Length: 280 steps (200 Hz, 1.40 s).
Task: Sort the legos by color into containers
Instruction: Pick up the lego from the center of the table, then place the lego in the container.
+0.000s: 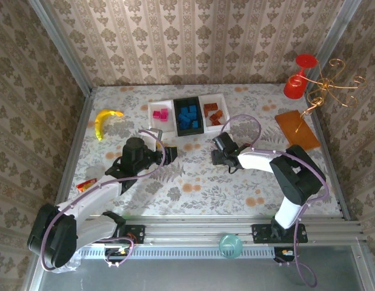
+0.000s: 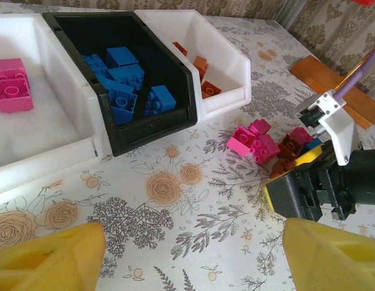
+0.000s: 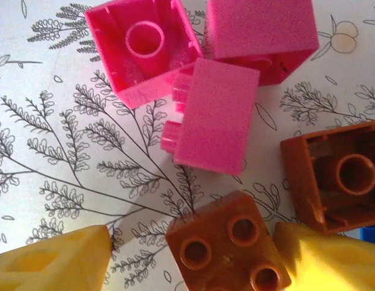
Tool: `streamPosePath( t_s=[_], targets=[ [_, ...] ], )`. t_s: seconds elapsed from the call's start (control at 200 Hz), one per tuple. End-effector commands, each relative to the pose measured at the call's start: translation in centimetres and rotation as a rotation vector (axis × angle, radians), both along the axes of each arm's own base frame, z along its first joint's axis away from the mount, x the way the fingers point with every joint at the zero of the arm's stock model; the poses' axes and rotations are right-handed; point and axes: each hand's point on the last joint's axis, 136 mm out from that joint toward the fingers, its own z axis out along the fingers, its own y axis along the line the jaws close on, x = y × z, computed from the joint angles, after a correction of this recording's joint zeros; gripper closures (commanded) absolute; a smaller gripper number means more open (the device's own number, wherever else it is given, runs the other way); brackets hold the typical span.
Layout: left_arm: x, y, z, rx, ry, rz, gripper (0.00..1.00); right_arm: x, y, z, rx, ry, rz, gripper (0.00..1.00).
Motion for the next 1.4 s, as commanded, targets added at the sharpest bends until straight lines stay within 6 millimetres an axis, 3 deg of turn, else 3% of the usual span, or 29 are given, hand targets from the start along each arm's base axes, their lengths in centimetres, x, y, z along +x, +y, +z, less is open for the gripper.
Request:
streamPosePath(
  t_s=[0.0, 0.255, 0.605, 0.735, 0.855, 0.975, 1.085, 1.2, 1.395],
  targets=[
    [-0.2, -0.2, 0.7, -0.03, -0.016, -0.003, 0.21, 0.7, 0.9, -0.2, 0.001, 0.002, 0.056, 0.31],
    [-0.1, -0.2, 0.5, -0.03, -0.016, 0.0, 0.21, -1.3, 3.5, -0.4, 0.056, 0.06, 0.175, 0.48],
    [-0.2, -0.1, 0.7, -0.032, -0.019, -0.002, 0.21, -0.4, 5.5, -0.2, 0.109, 0.06, 0.228, 0.63],
    [-0.2, 0.1, 0.5, -0.026, -0.017, 0.004, 0.21, -0.8, 6.9, 1.4, 0.17, 0.043, 0.269, 0.67],
    [-0.1, 0.2, 0.7, -0.03, -0.024, 0.01, 0.21, -0.5, 7.9, 5.0, 0.248, -0.03, 0.302, 0.68],
    [0.0, 0.1, 1.0, -0.045, -0.026, 0.009, 0.21, 2.2, 6.8, 9.4, 0.266, -0.159, 0.238, 0.7],
    [0.0, -0.4, 1.1, -0.062, -0.018, -0.008, 0.22, 5.9, 4.4, 11.9, 0.275, -0.234, 0.106, 0.7],
    [-0.3, -1.0, 1.2, -0.084, -0.004, -0.035, 0.22, 9.5, 2.9, 12.8, 0.276, -0.276, 0.012, 0.7],
    [-0.6, -1.7, 2.0, -0.099, -0.007, -0.067, 0.22, 14.9, 2.2, 11.9, 0.252, -0.283, -0.058, 0.68]
  ],
)
